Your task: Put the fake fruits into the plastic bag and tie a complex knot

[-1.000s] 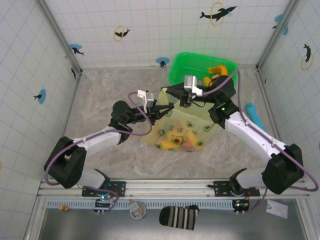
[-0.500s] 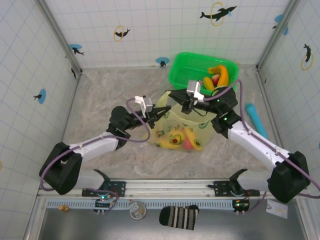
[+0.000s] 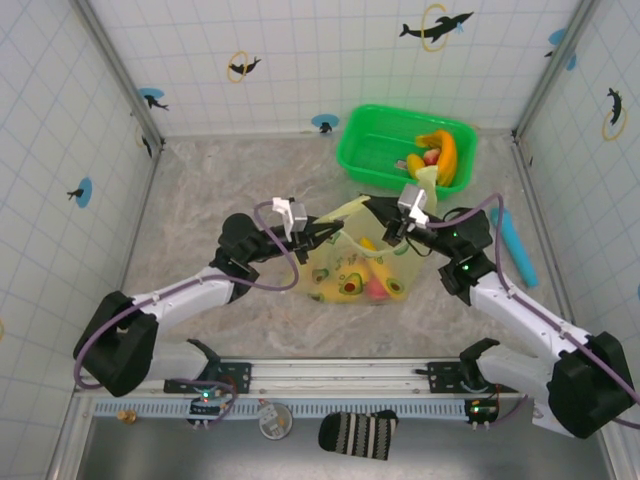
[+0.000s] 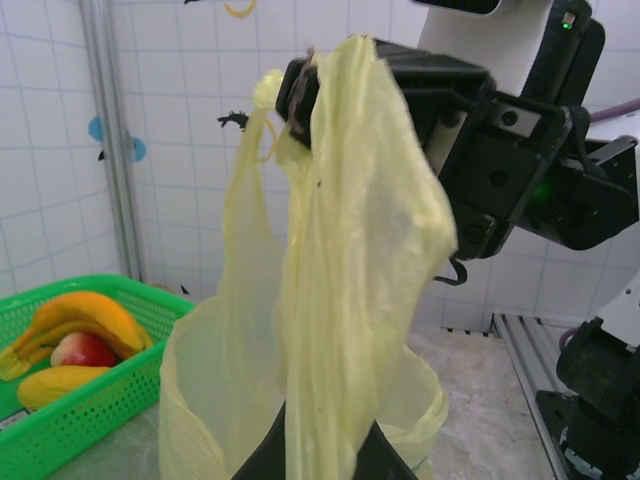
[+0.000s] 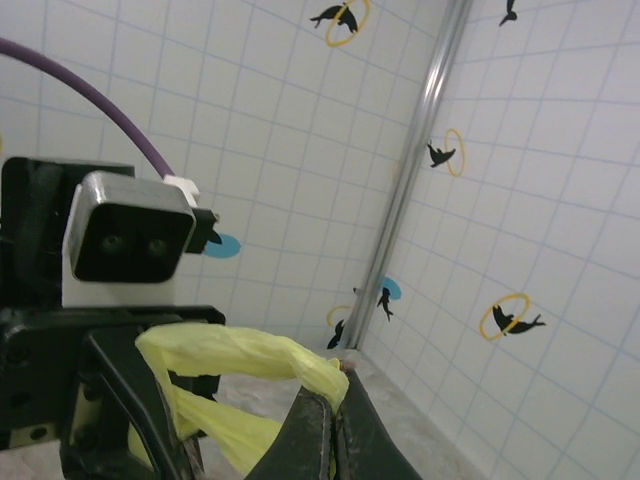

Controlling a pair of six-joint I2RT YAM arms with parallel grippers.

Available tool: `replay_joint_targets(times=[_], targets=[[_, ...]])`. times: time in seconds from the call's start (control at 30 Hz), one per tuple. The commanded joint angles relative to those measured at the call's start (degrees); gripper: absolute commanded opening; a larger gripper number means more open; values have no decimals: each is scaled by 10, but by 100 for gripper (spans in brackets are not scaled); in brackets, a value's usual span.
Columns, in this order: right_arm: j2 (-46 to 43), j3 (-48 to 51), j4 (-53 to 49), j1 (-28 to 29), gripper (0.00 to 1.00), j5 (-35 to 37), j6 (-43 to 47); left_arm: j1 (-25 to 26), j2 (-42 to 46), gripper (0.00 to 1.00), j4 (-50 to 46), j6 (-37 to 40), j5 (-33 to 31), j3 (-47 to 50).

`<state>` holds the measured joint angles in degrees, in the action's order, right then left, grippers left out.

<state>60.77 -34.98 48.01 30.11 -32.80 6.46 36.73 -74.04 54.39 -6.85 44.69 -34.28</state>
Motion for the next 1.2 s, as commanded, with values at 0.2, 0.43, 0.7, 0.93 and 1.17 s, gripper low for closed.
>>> replay_joint_targets(times=[0.2,0.43,0.7,0.93,1.17], targets=[[-18,17,73,-34,0,-15,-20,-3,12,5,-38,22,54,-13],[-11,1,75,-21,0,-41,-21,-3,-17,18,-44,-4,81,-46],[-9,-6,63,-21,0,-40,-12,-3,-21,29,-51,-7,92,-54],[-4,-11,52,-20,0,-38,-11,-4,-9,0,-59,11,59,-54],[-43,-87,-59,-20,55,-43,-10,-6,28,0,-8,34,-89,13]])
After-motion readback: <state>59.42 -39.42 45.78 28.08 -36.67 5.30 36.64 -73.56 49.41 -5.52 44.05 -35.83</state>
